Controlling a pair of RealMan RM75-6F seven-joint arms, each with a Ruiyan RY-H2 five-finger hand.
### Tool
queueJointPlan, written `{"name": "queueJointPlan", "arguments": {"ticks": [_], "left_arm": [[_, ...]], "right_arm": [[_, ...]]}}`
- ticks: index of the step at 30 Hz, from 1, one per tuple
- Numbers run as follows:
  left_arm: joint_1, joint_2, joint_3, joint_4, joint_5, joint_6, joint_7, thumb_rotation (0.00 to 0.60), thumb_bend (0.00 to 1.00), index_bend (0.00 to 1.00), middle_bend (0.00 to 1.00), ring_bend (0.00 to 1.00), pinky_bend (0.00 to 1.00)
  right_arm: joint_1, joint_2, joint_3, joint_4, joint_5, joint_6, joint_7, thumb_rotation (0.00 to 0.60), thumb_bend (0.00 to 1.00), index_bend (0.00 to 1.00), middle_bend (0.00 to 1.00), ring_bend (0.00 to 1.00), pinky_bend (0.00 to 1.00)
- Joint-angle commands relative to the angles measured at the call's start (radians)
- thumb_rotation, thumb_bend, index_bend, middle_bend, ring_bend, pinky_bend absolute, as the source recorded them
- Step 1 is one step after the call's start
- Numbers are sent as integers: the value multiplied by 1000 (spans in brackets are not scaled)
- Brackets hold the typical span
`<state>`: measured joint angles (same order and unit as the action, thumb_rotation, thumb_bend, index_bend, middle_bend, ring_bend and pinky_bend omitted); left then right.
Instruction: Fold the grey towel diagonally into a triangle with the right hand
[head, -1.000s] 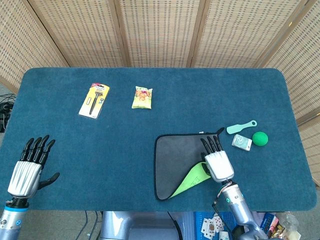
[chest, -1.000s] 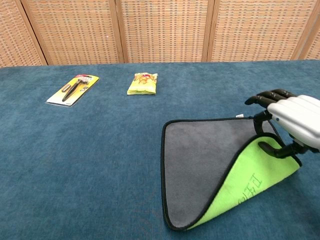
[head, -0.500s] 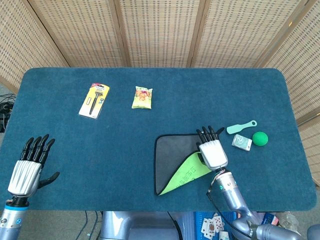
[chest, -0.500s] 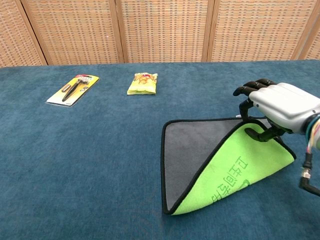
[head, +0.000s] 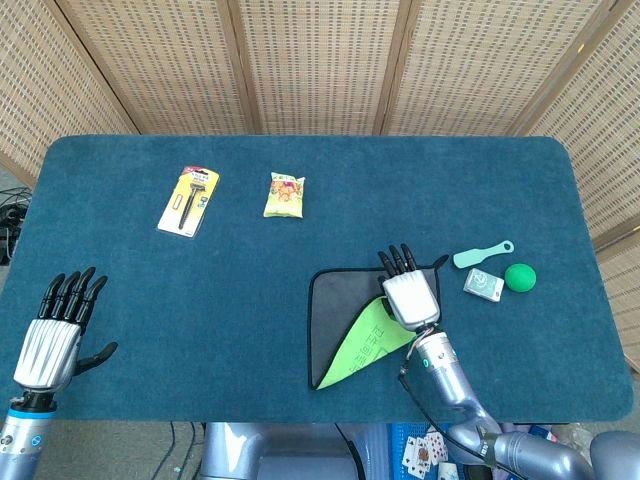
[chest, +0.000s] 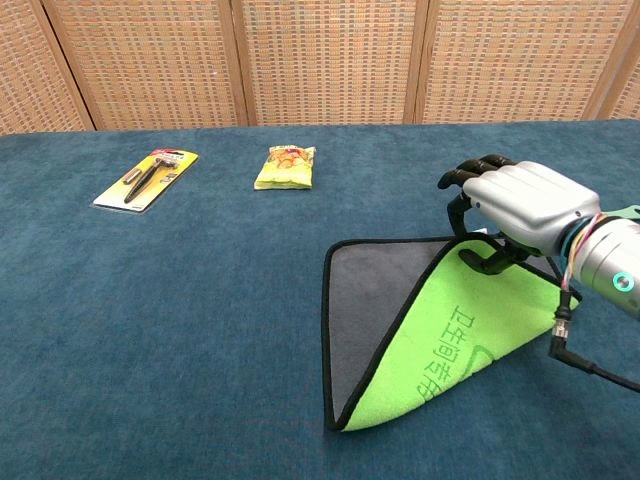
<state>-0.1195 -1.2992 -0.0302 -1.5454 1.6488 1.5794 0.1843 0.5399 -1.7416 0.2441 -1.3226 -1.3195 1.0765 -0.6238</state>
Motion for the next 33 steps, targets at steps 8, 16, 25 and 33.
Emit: {"name": "queueJointPlan", "arguments": {"ticks": [8, 16, 25, 33], "left_arm": [[-2, 0, -3, 2, -9, -6, -4, 600, 164, 0, 0, 0, 0], [-6, 0, -6, 6, -20, -15, -10, 600, 164, 0, 0, 0, 0], [-8, 2, -11, 8, -32, -21, -18, 600, 164, 0, 0, 0, 0], [-10, 4, -13, 10, -42, -26, -25, 600, 164, 0, 0, 0, 0]], "right_arm": [[61, -44, 8, 43, 26, -24, 0, 600, 491, 653, 146, 0, 0], [108, -75, 20, 73, 47, -38, -3, 600, 491, 653, 150, 0, 0], [162, -116, 32, 124, 75, -64, 0, 600, 491, 653, 151, 0, 0], [194, -140, 29, 149, 84, -69, 7, 600, 491, 653, 152, 0, 0]]}}
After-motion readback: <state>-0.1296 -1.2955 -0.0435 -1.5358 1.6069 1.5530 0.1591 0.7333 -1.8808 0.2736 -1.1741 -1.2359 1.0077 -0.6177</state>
